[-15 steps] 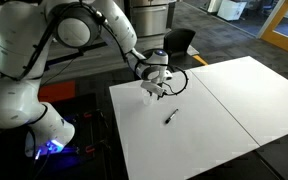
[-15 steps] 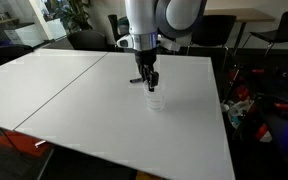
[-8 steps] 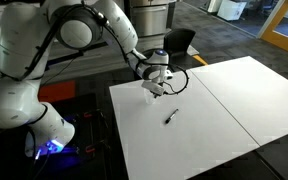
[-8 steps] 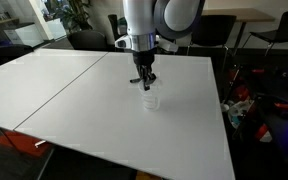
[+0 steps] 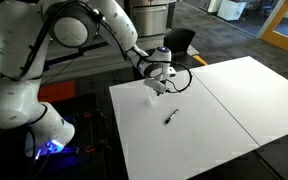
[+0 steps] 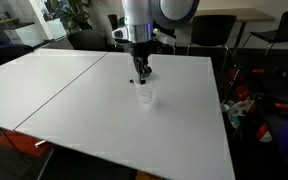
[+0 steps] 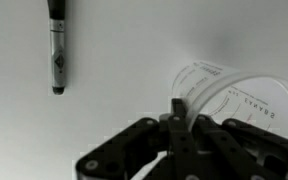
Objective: Move the cup to the right, put the marker in the cup and then remove it and put it back on the table
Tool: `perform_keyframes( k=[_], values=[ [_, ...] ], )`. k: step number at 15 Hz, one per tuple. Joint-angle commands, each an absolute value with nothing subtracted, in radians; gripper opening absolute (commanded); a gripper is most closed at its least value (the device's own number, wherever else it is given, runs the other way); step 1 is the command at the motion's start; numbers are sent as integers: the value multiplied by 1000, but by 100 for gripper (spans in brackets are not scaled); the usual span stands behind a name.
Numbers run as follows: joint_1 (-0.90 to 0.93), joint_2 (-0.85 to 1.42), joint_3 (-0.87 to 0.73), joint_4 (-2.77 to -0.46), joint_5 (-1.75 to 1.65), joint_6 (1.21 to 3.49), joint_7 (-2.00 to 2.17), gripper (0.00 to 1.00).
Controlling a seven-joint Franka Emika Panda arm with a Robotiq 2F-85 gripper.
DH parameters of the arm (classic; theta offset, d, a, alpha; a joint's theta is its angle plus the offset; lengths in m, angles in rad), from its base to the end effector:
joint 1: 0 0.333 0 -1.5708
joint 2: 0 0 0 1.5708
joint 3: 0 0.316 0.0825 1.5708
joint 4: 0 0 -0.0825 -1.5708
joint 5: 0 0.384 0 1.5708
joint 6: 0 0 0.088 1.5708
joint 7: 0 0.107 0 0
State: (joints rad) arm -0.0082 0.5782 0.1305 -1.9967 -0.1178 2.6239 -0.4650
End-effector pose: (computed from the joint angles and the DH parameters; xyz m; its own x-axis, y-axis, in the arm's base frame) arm 0.6066 0.0759 0.1732 0.7854 0.6167 0.0540 0.6167 -0.7870 0.0189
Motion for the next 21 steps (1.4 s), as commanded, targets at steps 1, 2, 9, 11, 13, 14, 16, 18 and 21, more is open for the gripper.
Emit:
perform_keyframes(
  k=[1,2,9,11,13,14,16,18,21],
  values=[
    [-64,517,164,-1988,-46,2597,-451,1],
    [-76,509,165,-1976,-24,2589,-449,1],
    [-152,475,132,-1862,176,2446,-372,1],
    [-160,479,101,-1826,195,2428,-306,1],
    [-160,489,68,-1793,205,2426,-228,1],
    [-159,494,50,-1777,205,2426,-186,1],
    [-152,505,17,-1752,203,2432,-95,1],
    [-146,517,-11,-1731,196,2431,-11,1],
    [-141,537,-49,-1699,183,2421,90,1]
  ],
)
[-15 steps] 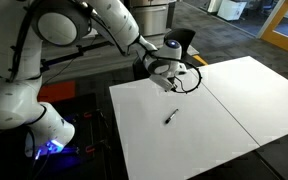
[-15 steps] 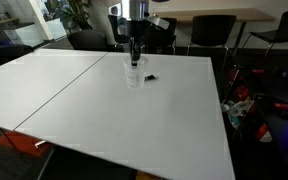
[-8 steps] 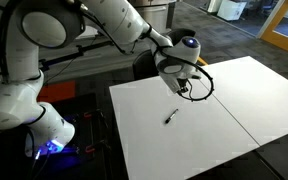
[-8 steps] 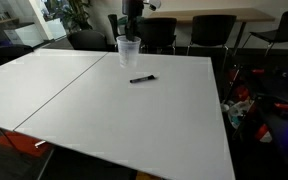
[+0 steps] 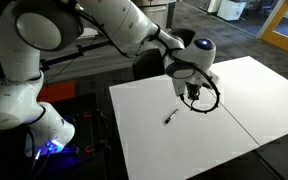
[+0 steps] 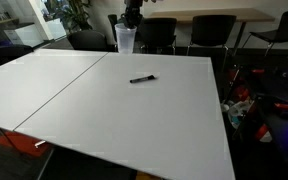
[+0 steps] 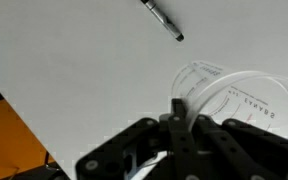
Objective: Move the cup to the right, put the marker in the cup and then remove it and put it back on the table
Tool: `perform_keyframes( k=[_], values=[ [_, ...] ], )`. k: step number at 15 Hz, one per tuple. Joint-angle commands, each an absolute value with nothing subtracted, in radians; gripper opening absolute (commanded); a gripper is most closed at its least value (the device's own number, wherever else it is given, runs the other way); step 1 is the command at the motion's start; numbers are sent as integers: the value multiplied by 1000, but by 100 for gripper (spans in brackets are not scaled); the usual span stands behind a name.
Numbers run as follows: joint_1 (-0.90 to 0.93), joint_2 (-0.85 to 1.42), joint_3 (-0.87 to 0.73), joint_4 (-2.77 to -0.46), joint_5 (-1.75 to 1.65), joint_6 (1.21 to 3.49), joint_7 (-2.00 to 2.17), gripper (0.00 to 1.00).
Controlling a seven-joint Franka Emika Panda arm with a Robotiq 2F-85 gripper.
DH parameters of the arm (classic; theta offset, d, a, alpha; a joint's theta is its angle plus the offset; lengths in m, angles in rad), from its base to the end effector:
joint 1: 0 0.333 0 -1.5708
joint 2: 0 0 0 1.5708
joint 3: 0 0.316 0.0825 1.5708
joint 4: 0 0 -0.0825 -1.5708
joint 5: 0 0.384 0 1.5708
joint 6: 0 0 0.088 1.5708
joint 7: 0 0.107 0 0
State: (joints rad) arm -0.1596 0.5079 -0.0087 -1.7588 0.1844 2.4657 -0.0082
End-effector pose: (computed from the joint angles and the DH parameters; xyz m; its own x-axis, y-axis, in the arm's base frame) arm 0.6712 -0.1137 0.2986 0.9368 -0.2942 0.1893 -0.2719 -0.9528 -0.1350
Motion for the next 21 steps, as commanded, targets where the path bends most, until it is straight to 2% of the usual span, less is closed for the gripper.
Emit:
perform_keyframes(
  k=[1,11,21],
  values=[
    [-144,544,-55,-1689,186,2415,109,1],
    [-164,564,-120,-1658,160,2372,151,1],
    [-228,637,-179,-1505,71,2195,99,1]
  ],
)
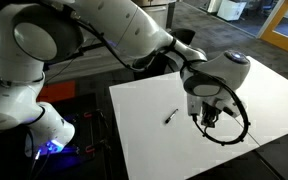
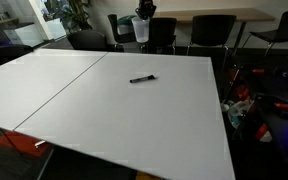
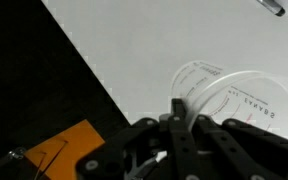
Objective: Move the cup to the right, put the marker in the cup and then remove it and put it back on the table
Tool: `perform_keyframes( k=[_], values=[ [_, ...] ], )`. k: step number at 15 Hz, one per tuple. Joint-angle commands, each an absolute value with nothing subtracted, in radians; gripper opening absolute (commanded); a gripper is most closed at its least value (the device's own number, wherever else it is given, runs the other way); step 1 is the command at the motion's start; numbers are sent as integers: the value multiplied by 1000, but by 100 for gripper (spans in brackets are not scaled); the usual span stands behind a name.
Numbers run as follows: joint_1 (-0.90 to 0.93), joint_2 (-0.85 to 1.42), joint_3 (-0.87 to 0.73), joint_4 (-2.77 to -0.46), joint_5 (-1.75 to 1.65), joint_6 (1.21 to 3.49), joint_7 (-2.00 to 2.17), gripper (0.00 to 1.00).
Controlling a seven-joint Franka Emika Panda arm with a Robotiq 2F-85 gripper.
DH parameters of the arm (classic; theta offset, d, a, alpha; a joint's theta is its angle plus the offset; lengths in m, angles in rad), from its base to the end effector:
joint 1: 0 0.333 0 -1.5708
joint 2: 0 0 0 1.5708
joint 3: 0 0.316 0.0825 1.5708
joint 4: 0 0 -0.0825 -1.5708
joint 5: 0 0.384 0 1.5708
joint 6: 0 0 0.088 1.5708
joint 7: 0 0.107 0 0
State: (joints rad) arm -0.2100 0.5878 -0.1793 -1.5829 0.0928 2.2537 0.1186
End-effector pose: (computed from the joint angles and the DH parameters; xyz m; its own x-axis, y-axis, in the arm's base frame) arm 0.6592 -0.2479 0.3074 0.8596 -0.5020 0.0954 -0.5051 -0.8630 0.0108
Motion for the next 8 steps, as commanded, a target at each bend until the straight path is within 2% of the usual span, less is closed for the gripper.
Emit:
perform_keyframes(
  k=[1,8],
  values=[
    [-234,652,-175,-1494,66,2193,88,1],
    [-235,728,-163,-1515,30,2279,23,1]
  ],
)
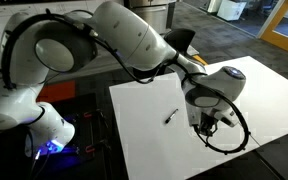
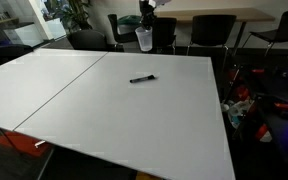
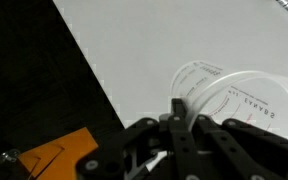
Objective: Move the cup to the right, put the marker in the cup and then remove it and put it back on the table
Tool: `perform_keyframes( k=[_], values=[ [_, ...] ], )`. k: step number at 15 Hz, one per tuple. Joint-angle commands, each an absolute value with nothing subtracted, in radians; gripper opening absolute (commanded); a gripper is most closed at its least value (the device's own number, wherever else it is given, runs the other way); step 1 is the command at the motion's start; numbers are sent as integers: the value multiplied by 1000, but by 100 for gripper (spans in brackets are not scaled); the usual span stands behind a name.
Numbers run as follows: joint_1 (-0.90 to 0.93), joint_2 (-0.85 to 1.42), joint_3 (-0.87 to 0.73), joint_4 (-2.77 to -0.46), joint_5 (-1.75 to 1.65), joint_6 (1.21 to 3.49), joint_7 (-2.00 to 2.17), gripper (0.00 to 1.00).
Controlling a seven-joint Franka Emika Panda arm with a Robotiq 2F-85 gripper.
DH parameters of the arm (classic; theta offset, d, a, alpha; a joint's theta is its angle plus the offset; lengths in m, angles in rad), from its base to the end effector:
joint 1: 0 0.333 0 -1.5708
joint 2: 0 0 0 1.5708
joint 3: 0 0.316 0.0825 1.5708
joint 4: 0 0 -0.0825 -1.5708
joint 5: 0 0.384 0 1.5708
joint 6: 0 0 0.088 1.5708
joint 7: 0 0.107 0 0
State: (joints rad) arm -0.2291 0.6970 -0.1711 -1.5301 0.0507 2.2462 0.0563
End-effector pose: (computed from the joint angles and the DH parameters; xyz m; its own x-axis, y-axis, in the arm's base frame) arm 0.6629 -0.2579 0.2536 0.9018 -0.4309 0.0328 -0.4321 -0.8993 0.0673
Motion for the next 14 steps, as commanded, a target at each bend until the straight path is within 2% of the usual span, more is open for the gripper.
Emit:
perform_keyframes(
  k=[1,12,13,14],
  values=[
    [-236,737,-162,-1516,26,2292,14,1],
    [-333,835,-60,-1474,76,2404,-215,1],
    [-336,837,-56,-1472,74,2404,-227,20],
    [-339,838,-52,-1468,74,2399,-236,29]
  ],
)
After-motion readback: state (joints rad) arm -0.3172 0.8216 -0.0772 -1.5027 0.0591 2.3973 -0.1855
